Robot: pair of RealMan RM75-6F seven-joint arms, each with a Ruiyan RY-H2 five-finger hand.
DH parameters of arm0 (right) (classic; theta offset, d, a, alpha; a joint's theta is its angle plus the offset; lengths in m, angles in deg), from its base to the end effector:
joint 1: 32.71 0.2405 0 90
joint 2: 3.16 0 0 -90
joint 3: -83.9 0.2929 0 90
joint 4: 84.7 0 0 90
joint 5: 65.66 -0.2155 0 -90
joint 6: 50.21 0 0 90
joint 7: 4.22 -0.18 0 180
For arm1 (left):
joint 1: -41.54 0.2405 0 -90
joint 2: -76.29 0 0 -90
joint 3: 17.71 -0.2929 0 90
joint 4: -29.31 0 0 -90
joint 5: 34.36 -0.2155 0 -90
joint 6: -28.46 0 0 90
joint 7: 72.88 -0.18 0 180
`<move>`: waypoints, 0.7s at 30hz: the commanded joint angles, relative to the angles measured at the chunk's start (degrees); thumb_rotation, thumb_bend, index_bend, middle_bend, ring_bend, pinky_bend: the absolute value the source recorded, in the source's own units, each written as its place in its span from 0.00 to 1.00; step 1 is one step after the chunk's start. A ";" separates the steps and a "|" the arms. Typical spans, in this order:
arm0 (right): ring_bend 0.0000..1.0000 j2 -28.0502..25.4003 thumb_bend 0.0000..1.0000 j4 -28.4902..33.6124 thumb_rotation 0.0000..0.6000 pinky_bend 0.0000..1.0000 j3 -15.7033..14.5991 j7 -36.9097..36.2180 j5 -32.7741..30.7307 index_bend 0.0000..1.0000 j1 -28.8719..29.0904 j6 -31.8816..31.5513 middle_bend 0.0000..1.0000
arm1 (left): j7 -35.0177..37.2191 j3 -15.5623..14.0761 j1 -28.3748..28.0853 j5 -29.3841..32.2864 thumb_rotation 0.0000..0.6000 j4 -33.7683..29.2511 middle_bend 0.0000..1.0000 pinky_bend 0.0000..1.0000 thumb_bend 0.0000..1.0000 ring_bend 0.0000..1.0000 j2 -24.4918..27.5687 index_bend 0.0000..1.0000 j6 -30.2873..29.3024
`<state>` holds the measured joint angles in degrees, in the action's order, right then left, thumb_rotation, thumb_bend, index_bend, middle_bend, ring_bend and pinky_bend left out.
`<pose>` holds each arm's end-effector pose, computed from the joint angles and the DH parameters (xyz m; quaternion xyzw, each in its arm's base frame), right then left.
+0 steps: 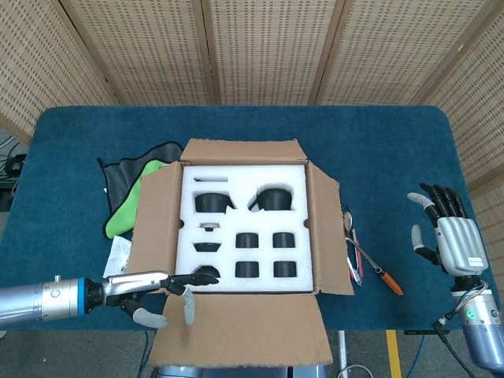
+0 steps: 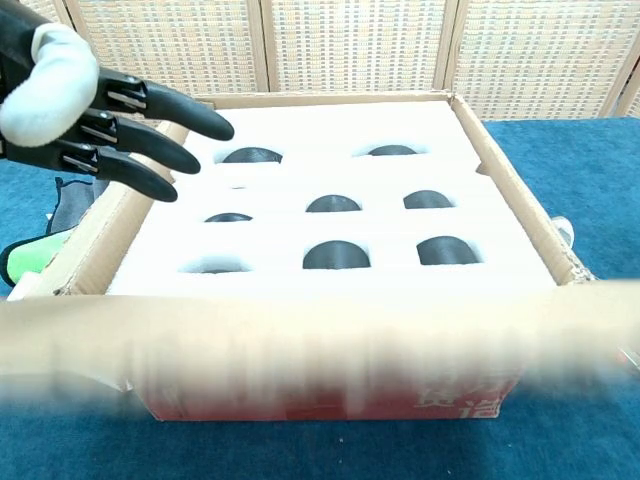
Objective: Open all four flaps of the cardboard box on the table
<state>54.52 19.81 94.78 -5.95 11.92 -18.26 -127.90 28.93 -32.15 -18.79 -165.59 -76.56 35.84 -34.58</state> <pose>-0.2765 -0.2952 0.1982 0.5695 -0.4086 0.4634 0.5422 -0.0945 0.2725 0.1433 0.6835 0.6601 0.2807 0.1352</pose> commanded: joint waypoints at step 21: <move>0.00 0.03 0.62 -0.96 1.00 0.00 0.17 -0.70 -0.21 0.19 -0.02 0.04 0.10 | -55.58 7.53 11.81 31.94 0.35 -9.77 0.00 0.00 0.15 0.00 2.81 0.43 6.99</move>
<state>54.55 18.84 94.95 -6.65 11.71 -18.29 -127.87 -16.47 -27.35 -11.16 -141.40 -83.62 38.50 -28.38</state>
